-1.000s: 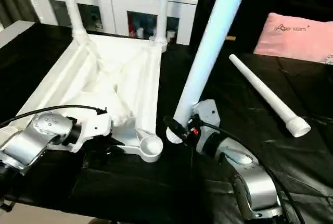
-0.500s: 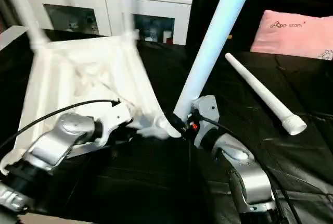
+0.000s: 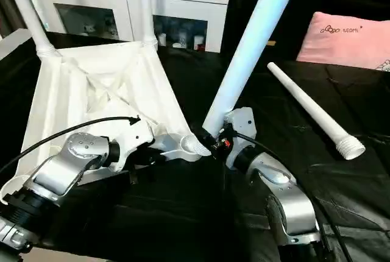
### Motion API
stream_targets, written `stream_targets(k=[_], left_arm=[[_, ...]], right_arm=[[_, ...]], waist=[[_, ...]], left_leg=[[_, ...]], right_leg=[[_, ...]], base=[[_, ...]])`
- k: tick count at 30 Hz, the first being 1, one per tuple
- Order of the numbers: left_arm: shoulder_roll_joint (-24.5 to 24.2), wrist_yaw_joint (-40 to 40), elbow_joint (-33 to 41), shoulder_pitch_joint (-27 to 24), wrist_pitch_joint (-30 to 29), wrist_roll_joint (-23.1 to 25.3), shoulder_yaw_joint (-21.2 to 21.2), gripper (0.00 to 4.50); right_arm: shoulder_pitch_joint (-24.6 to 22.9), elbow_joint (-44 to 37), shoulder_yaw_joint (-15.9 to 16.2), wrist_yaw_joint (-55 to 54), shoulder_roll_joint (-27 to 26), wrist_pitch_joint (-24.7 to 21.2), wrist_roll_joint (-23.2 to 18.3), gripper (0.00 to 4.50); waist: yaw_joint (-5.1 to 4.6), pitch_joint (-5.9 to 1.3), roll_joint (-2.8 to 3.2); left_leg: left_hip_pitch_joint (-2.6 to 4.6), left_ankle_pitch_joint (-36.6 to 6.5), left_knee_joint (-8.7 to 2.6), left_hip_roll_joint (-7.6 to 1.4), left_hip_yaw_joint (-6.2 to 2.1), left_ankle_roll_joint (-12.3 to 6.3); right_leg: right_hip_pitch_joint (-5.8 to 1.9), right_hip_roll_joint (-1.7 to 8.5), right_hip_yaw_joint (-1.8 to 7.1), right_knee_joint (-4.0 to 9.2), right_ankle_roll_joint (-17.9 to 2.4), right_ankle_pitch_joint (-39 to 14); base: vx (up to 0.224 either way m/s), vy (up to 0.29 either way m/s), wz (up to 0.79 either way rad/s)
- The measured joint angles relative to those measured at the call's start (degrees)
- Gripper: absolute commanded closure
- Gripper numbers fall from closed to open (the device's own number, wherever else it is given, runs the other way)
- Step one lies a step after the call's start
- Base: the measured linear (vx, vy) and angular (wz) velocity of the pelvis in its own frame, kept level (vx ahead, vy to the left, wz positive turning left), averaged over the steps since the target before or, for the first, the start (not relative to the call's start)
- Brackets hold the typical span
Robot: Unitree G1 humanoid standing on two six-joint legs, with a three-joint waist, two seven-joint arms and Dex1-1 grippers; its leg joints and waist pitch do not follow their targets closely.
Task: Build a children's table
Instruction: Insert table leg to table base
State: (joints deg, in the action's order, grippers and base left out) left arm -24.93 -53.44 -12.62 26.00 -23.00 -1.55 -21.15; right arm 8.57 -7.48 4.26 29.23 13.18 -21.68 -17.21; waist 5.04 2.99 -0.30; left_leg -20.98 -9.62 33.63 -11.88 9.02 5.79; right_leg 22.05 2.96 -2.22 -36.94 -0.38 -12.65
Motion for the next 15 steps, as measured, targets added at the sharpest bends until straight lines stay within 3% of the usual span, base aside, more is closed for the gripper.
stream_targets(k=[9,15], left_arm=[[-1.90,-0.79,-0.03,-0.79,1.46,-0.40,0.88,3.73],[-3.40,-2.69,0.86,-1.46,1.73,-0.74,0.94,4.38]], right_arm=[[0.04,1.53,0.08,0.11,-0.61,0.47,-0.13,2.57],[0.61,1.66,0.13,0.27,-0.96,0.53,-0.13,2.57]], waist=[[0.06,0.05,-0.09],[0.06,0.06,-0.13]], left_leg=[[0.00,0.00,0.00,0.01,-0.02,0.00],[-0.01,0.00,-0.02,0.01,-0.02,0.00]], right_leg=[[0.01,0.02,-0.02,-0.01,0.30,-0.16],[0.01,0.02,-0.02,-0.01,0.33,-0.19]], base=[[0.000,0.000,0.00],[0.000,0.000,0.00]])
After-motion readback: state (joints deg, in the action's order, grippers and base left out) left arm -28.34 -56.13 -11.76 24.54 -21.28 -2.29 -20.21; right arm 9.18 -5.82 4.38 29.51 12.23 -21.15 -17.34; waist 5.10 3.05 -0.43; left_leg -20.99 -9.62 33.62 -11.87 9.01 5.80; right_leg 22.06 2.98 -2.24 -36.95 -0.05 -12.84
